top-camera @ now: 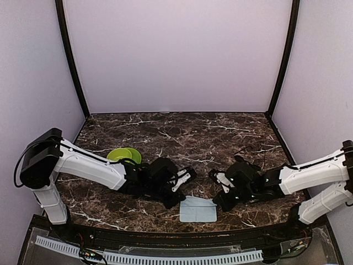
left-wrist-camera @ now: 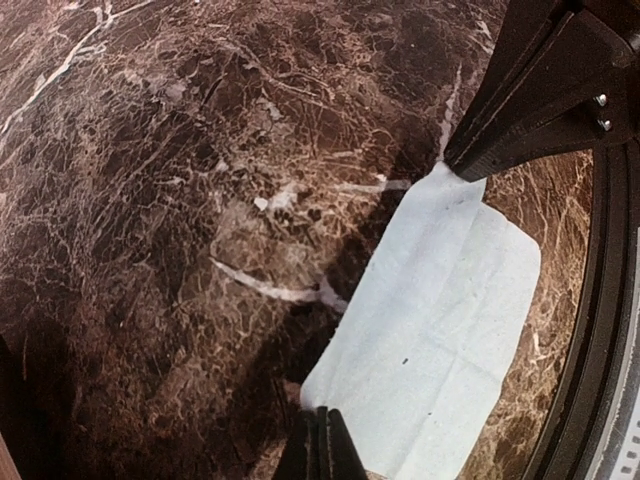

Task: Organize the sunglasses
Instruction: Fold the glasses cleaning cloth at the corner of the board.

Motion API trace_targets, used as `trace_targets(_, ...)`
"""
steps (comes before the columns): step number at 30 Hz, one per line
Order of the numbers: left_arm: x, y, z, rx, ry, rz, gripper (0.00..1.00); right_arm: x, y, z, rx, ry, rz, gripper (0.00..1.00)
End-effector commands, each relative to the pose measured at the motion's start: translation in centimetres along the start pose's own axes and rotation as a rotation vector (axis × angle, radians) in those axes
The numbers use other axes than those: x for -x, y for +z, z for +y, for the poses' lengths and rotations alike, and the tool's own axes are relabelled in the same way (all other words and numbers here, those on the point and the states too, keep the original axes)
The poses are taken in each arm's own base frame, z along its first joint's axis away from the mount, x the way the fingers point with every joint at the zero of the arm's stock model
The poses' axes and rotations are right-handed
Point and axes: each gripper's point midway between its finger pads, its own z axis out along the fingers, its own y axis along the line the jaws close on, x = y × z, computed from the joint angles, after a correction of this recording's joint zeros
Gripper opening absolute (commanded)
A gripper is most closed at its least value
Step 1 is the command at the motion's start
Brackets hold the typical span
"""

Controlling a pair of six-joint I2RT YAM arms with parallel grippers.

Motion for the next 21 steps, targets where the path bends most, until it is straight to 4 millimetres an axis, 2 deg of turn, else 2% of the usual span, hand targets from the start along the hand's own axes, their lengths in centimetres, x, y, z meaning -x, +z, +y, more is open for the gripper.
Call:
trace_targets(1,-0.4,-1.2,-0.7,0.016,0.002,0.010,0.00,-0.5,-0.4,0.3,-0.013,0.026,-0.013,0.00)
trace_targets(8,-2.1,-0.9,-1.5,0.012,0.005,0.052,0.00,-1.6,-0.2,0.8,-0.005,0.040,0.003,0.00)
trace_targets(21,-3.2,-0.8,-2.8,-0.009,0.009,0.087,0.00,-2.4,-0.4,1.9,0.029,0.043,0.014,0.00)
